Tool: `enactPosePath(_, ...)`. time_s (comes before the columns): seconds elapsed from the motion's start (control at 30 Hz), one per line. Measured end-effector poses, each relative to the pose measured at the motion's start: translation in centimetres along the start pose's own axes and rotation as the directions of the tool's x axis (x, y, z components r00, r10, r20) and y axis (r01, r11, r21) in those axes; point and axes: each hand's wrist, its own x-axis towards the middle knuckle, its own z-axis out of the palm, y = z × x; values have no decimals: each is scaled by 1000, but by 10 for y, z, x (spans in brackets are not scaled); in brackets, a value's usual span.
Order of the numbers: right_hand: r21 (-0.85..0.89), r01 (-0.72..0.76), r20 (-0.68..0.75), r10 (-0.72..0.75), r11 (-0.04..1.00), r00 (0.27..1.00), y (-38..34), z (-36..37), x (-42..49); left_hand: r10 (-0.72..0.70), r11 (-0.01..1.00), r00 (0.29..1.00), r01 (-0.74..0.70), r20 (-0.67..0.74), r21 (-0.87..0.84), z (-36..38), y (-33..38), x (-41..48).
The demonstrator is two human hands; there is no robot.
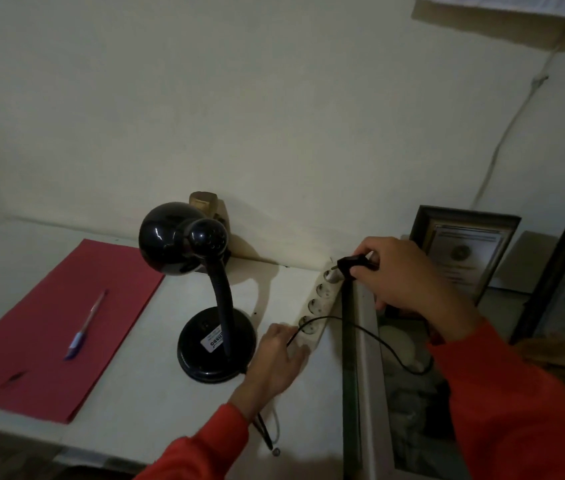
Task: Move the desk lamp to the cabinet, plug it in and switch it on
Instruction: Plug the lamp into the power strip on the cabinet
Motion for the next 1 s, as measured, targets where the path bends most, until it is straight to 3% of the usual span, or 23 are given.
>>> enactPosePath(0.2, -12, -2, 28, 3, 1000, 1000, 12, 4, 7, 50, 999, 998, -50, -27, 4, 2, -11, -8)
enactPosePath(0.47, -146, 125, 268, -83, 981, 960, 30, 65, 31, 29, 998, 998, -31, 49, 47, 6, -20, 0)
enactPosePath(0.63, -199, 167, 379, -81, 966, 922, 42, 95, 43, -28, 999, 1000, 29, -10, 15, 8, -23, 6)
enactPosePath(0.77, -305, 231, 420, -87, 924, 903, 44, 112, 46, -164, 983, 986, 162, -7, -87, 9, -20, 11)
enactPosePath(1.0, -499, 387, 399, -191, 776, 897, 44, 125, 48, -171, 985, 985, 171, 10, -1, 11, -21, 16)
